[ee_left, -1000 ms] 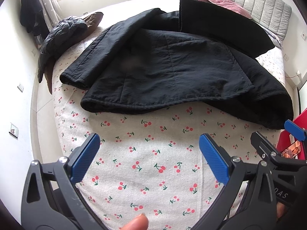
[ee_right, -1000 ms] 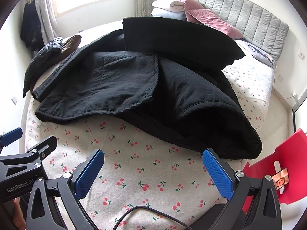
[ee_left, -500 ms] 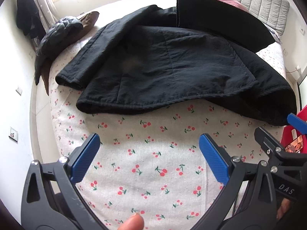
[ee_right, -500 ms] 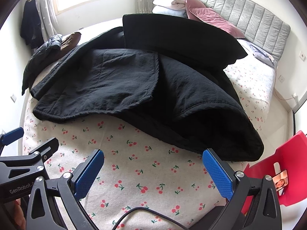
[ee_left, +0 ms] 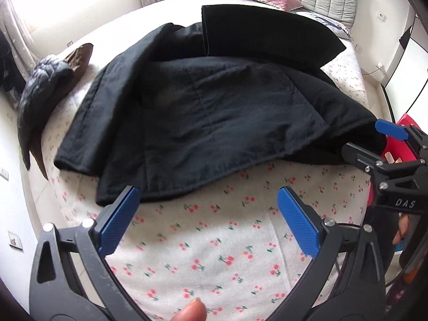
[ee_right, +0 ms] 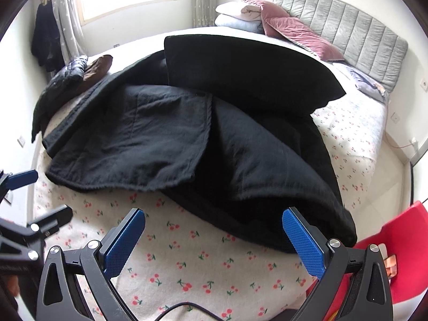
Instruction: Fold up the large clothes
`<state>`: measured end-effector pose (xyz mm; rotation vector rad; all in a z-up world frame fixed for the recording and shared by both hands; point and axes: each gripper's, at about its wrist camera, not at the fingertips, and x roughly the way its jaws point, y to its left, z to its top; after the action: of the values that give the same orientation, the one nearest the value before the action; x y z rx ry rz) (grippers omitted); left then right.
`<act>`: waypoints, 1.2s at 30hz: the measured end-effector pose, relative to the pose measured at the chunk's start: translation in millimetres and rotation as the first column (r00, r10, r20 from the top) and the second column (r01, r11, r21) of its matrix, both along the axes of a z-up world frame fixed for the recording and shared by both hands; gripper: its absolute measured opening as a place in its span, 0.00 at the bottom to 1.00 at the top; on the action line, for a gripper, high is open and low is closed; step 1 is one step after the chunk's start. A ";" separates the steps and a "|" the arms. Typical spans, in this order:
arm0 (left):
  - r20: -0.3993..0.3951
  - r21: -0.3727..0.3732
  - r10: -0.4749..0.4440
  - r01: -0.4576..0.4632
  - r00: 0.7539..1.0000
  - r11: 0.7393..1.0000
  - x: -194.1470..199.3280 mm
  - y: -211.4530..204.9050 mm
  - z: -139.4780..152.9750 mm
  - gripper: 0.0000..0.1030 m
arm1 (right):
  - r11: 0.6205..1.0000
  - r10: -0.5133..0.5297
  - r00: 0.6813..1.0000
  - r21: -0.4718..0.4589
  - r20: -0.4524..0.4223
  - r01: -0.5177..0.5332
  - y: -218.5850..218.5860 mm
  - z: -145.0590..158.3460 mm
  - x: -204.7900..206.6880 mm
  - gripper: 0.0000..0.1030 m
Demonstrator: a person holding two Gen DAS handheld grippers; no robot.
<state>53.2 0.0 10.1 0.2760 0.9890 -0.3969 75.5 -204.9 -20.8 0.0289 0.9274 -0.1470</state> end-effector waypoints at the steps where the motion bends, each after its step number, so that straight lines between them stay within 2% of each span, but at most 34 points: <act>1: 0.012 0.016 0.000 0.000 1.000 1.000 5.2 0.1 4.6 1.00 | 1.000 0.000 1.000 0.011 -0.002 0.000 -3.4 2.5 2.9 1.00; 4: 0.048 0.067 -0.016 0.013 0.999 0.998 22.1 -0.8 17.2 1.00 | 0.999 0.003 1.000 0.035 0.010 -0.004 -14.1 12.0 15.0 1.00; 7: 0.043 0.071 -0.075 0.072 0.996 0.995 38.7 -3.2 27.4 1.00 | 0.999 0.017 1.000 0.045 0.024 -0.018 -23.5 22.9 28.9 1.00; 10: 0.071 0.107 -0.103 0.095 0.992 0.990 58.6 -7.1 36.5 1.00 | 0.999 0.044 0.999 0.017 0.009 -0.044 -33.3 31.6 45.7 1.00; 13: 0.077 0.140 -0.118 0.106 0.990 0.984 84.5 -10.7 44.4 1.00 | 0.995 0.085 0.996 0.048 -0.021 -0.084 -50.5 40.6 65.8 1.00; 21: 0.050 0.231 -0.035 0.023 0.998 0.973 193.3 -12.4 58.3 1.00 | 0.987 0.132 0.991 0.092 -0.025 -0.129 -121.7 94.8 135.9 1.00; 24: 0.039 0.247 -0.029 0.018 0.999 0.969 246.1 -19.3 58.0 1.00 | 0.981 0.151 0.988 0.131 -0.027 -0.146 -147.8 105.8 168.7 1.00; 26: 0.040 0.250 -0.018 0.007 0.999 0.968 281.8 -24.5 55.6 1.00 | 0.980 0.127 0.991 0.161 -0.044 -0.118 -169.6 108.6 200.7 1.00; 30: 0.067 0.222 0.019 -0.033 0.998 0.975 350.3 -38.1 46.2 1.00 | 0.967 0.071 0.995 0.248 -0.070 -0.052 -209.2 101.6 269.8 1.00; 32: 0.050 0.194 0.052 -0.060 0.997 0.979 388.3 -48.4 31.1 1.00 | 0.953 0.036 0.995 0.303 -0.095 -0.005 -225.8 88.3 305.0 1.00; 36: -0.021 0.154 0.089 -0.084 0.996 0.984 433.4 -69.6 -16.1 1.00 | 0.936 -0.023 0.984 0.341 -0.175 0.082 -246.3 37.1 372.1 1.00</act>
<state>486.6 -69.6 -6.0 0.3658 1.0572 -0.2464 447.6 -451.2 16.3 0.3748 1.1139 -0.0333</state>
